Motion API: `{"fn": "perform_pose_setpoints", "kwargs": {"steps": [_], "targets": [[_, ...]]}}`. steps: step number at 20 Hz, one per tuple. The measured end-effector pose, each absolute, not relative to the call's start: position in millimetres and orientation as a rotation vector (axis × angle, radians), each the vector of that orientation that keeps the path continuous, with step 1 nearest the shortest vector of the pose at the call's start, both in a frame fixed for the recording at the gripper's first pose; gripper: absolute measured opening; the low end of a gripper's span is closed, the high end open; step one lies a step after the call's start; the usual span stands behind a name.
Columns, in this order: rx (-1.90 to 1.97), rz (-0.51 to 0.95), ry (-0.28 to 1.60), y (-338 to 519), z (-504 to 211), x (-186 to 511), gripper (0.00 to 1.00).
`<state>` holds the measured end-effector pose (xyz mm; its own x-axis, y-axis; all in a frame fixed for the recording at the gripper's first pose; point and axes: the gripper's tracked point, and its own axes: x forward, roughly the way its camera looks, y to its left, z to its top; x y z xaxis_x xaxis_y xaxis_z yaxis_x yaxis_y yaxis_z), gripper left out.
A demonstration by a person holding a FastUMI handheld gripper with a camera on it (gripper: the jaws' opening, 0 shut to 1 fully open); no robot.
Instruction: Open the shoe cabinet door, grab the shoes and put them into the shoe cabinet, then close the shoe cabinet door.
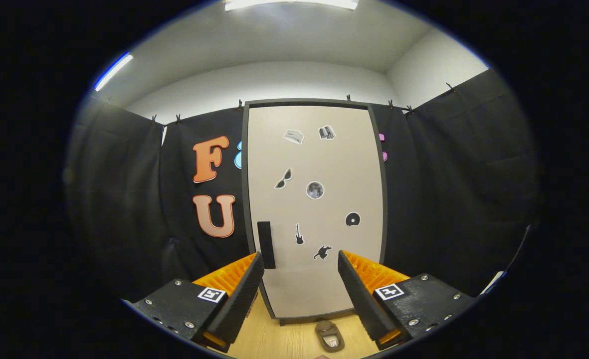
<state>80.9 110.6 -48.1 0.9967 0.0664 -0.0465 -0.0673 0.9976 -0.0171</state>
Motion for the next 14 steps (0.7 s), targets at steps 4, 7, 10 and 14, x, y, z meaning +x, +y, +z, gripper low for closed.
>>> {"fn": "perform_pose_setpoints", "kwargs": {"steps": [4, 7, 10, 14], "targets": [[-0.041, 0.091, 0.052, 132, -64, 115, 0.93], [-0.016, 0.128, 0.073, 150, -78, 145, 0.93], [-0.015, 0.147, 0.090, 163, -93, 178, 0.93], [-0.026, 0.166, 0.108, 175, -108, 219, 0.90]]}}
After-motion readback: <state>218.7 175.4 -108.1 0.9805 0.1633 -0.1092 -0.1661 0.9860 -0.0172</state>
